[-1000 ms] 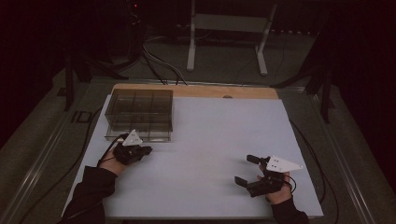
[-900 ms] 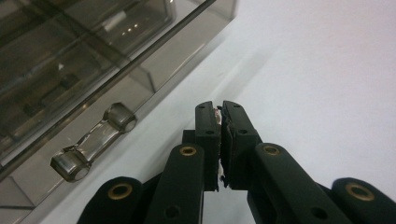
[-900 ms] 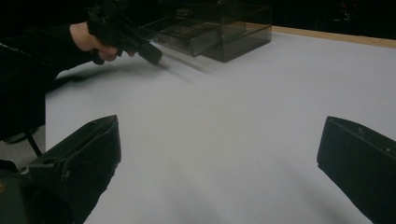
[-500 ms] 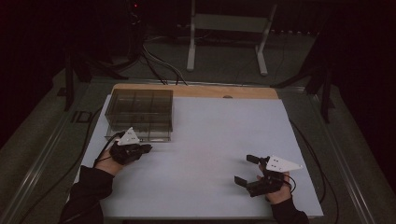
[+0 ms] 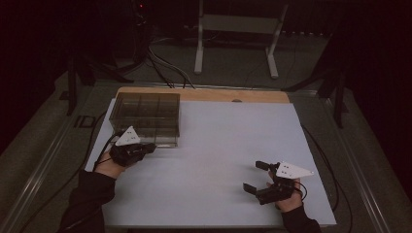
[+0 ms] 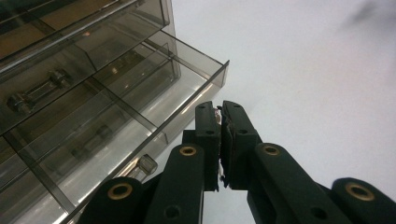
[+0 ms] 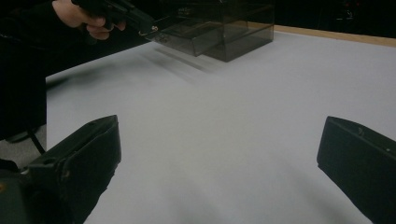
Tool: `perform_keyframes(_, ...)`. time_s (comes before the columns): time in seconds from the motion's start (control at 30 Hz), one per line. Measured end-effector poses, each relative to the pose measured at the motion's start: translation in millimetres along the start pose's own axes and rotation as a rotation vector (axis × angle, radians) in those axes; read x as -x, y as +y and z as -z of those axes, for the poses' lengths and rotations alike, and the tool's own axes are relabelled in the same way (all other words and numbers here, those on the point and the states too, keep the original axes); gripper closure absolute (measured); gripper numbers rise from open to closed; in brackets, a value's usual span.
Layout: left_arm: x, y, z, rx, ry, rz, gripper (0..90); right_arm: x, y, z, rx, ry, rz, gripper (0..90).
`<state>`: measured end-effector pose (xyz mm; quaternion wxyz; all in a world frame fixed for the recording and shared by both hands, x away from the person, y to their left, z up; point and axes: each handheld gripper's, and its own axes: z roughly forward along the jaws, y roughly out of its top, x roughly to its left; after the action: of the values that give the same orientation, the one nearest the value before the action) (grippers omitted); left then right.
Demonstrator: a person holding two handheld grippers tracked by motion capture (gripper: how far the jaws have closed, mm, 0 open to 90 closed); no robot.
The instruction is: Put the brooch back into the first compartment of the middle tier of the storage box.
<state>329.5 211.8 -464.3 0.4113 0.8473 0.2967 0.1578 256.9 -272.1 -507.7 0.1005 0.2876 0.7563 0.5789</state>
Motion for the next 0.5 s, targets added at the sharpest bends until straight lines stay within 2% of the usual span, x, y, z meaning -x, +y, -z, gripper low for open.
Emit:
perform_keyframes(0.23,-7.3,3.4,6.6,0.014,0.005,0.011,87.2,-0.6,-0.2,-0.3,-0.003,-0.003,0.006,0.0)
perform_keyframes(0.5,-16.6,7.1,17.5,0.048,0.036,0.04,87.2,-1.2,0.0,-1.0,-0.001,-0.003,0.008,0.0)
